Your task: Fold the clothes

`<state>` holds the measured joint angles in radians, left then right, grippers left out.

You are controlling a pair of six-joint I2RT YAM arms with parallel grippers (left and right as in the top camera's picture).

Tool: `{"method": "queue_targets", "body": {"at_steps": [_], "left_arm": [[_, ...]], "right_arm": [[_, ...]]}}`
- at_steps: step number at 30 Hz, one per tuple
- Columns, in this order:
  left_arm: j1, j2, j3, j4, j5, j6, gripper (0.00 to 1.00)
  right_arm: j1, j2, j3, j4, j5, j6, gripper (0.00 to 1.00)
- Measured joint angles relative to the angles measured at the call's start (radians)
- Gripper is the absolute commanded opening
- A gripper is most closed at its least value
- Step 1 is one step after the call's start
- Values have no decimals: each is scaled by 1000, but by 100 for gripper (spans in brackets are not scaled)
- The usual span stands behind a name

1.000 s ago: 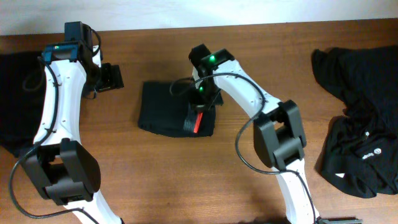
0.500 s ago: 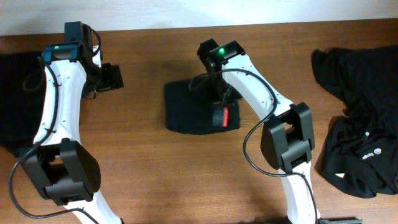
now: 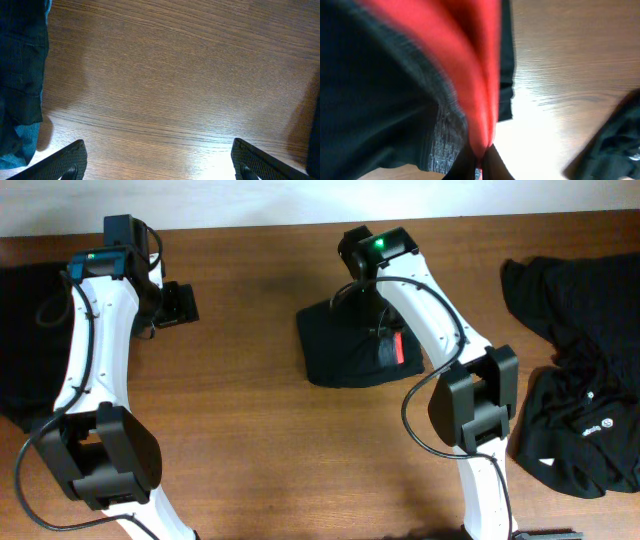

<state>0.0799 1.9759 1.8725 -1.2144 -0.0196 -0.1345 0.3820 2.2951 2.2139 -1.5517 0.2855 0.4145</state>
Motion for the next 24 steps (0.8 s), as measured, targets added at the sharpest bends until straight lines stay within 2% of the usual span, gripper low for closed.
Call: {"method": "queue_targets", "body": {"at_steps": [4, 14, 19, 20, 21, 24], "left_arm": [[0, 0, 0, -2, 0, 0, 92], [0, 0, 0, -5, 0, 0, 92], [0, 0, 0, -16, 0, 0, 92], [0, 0, 0, -16, 0, 0, 92], [0, 0, 0, -16, 0, 0, 92], [0, 0, 0, -19, 0, 0, 92]], "right_arm": [[-8, -2, 61, 12, 97, 2, 4], [-146, -2, 58, -39, 166, 14, 6], [-250, -2, -63, -23, 131, 21, 11], [-274, -2, -89, -11, 128, 21, 15], [-289, -2, -102, -6, 127, 22, 26], [-336, -2, -137, 3, 123, 26, 47]]}}
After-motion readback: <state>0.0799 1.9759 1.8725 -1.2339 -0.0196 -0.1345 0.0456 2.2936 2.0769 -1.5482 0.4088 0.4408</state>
